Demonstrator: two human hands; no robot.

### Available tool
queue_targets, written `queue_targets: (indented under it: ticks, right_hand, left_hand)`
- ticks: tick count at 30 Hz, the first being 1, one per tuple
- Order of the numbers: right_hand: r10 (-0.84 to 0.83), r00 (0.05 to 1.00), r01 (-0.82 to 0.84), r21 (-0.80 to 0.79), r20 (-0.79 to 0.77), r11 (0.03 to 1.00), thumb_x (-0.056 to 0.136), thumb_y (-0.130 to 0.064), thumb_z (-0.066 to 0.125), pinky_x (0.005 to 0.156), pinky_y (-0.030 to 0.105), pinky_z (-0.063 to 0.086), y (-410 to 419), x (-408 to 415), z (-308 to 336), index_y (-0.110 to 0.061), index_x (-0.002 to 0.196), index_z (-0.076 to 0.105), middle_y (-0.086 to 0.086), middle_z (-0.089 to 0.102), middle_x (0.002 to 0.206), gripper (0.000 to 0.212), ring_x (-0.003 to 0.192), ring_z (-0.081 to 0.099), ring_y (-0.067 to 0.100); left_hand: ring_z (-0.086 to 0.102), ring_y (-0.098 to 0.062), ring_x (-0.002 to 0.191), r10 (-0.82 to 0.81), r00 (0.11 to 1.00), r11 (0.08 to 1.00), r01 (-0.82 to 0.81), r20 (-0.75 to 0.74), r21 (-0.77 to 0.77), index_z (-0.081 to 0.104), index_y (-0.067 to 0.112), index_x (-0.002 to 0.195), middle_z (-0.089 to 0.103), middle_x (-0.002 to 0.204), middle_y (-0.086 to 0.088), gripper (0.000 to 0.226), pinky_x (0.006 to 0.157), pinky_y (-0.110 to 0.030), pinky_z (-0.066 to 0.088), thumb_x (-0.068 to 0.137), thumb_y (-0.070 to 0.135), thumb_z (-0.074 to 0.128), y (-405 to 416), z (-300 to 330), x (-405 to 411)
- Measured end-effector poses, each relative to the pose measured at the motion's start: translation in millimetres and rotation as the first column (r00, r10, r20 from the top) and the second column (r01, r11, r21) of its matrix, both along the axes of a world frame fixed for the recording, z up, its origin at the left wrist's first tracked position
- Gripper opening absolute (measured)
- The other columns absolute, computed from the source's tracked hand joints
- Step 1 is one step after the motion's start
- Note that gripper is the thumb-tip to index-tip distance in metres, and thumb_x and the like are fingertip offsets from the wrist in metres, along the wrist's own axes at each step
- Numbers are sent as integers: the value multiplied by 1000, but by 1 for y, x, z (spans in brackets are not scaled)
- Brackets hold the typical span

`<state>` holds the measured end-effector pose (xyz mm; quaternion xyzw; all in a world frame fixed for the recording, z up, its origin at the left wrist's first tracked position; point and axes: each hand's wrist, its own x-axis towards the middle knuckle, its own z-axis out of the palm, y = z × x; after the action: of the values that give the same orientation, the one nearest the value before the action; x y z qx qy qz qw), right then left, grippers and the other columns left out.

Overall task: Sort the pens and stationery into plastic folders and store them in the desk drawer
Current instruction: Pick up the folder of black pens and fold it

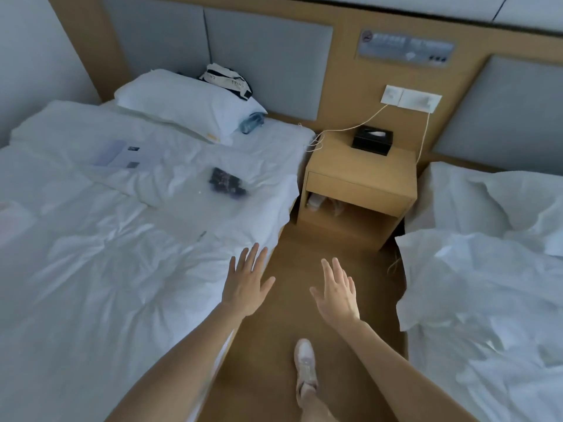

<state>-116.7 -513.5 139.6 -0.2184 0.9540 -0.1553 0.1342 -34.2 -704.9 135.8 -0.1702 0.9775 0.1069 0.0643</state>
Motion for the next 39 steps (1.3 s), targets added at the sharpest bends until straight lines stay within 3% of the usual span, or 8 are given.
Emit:
queue_targets:
  ticks: [6,10,13,18,27,30,34,39]
  right_hand:
    - [150,989,-150,1,20,989,99,-33,42,118,39,4,-81,-163,9,-20,152,4,5,-1,159,66,146,7,22]
    - [283,959,-282,31,-32,959,100,-34,41,118,39,5,-153,-254,16,-18,152,5,6,0,159,65,145,8,23]
    - [429,903,-427,70,-15,902,101,-37,36,119,39,5,-213,-289,9,-18,152,0,6,-4,159,65,146,6,23]
    - [595,803,-594,76,2,801,101,-38,35,118,39,4,-305,-338,-11,-19,152,1,6,-6,159,64,146,4,22]
    - [774,634,-766,141,2,627,100,-35,39,117,39,4,-426,-428,-17,-17,151,5,8,-2,159,64,146,8,22]
    - [856,516,-850,144,32,507,100,-36,39,117,39,4,-467,-434,-26,-17,151,6,7,-2,159,63,146,7,22]
    - [960,273,-956,126,69,263,100,-36,39,117,40,5,-512,-431,-40,-15,151,6,8,-2,159,64,146,6,23]
    - [996,-3,-996,86,89,-11,100,-35,40,117,40,9,-545,-434,-54,-15,151,7,8,1,159,64,146,10,24]
  left_hand:
    - [41,-34,133,176,984,984,-176,9,7,38,12,144,34,150,-9,69,105,-52,34,90,52,24,-64,-6,-111]
    - [42,-35,132,344,938,938,-339,-51,76,40,10,142,39,148,-12,59,105,-54,34,93,42,44,-108,-6,-165]
    - [36,-34,136,433,900,900,-429,-42,82,33,10,146,31,152,-11,60,108,-53,29,95,39,48,-142,-16,-192]
    - [1,-25,147,595,799,788,-602,91,129,-4,18,151,-5,160,-4,66,117,-42,2,100,48,24,-209,-55,-240]
    - [-6,-23,147,742,642,620,-767,193,166,-12,18,150,-14,158,-3,67,117,-40,-3,100,48,22,-254,-66,-299]
    - [-6,-22,147,831,519,490,-853,198,180,-11,19,150,-13,159,-2,67,117,-40,-2,100,47,23,-257,-69,-305]
    - [-4,-22,147,935,275,238,-955,225,177,-9,19,151,-10,159,-2,66,118,-41,-1,100,47,24,-246,-74,-316]
    - [16,-25,144,955,-92,-159,-961,282,225,-5,18,151,-1,159,-7,67,117,-40,14,100,44,31,-213,-83,-353]
